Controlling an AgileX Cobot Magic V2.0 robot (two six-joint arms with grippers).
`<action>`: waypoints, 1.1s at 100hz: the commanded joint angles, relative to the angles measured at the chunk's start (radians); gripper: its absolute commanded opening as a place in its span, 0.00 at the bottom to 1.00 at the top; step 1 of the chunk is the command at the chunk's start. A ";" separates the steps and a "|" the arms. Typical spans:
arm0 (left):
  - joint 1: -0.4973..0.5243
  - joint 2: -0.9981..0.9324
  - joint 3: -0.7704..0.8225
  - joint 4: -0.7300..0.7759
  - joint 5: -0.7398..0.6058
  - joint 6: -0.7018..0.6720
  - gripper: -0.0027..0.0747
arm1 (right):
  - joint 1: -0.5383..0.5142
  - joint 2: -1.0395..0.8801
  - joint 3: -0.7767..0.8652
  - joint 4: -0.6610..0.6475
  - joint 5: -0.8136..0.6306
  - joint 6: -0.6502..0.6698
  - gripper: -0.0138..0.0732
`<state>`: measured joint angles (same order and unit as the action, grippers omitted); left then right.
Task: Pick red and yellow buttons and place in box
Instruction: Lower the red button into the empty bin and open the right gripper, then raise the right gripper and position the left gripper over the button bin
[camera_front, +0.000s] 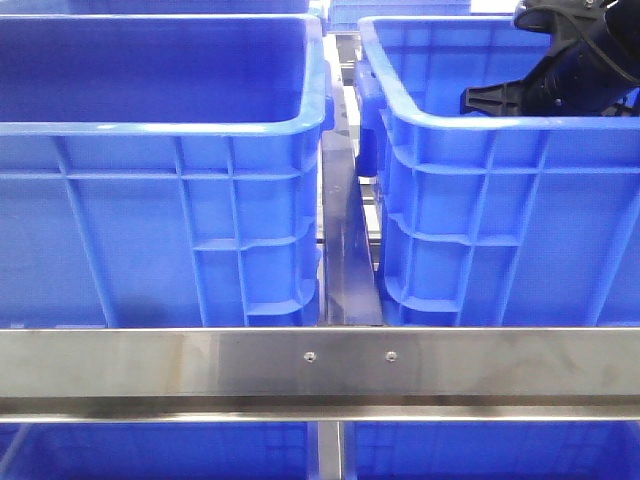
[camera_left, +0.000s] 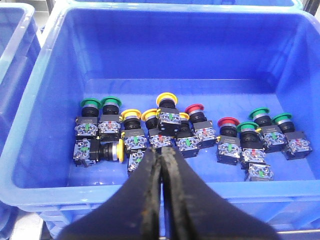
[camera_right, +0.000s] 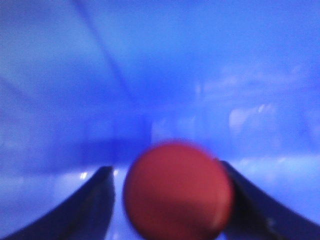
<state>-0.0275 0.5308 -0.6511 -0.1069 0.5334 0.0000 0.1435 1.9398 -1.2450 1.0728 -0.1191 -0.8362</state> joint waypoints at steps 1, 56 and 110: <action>0.002 0.002 -0.025 -0.005 -0.071 0.000 0.01 | -0.001 -0.052 -0.023 -0.007 -0.007 -0.008 0.73; 0.002 0.002 -0.025 -0.005 -0.071 0.000 0.01 | -0.057 -0.258 0.032 -0.007 0.047 -0.032 0.73; 0.002 0.002 -0.025 -0.005 -0.071 0.000 0.01 | -0.231 -0.809 0.286 -0.016 0.337 -0.061 0.73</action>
<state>-0.0275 0.5308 -0.6511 -0.1069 0.5334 0.0000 -0.0730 1.2577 -0.9752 1.0585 0.2087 -0.8855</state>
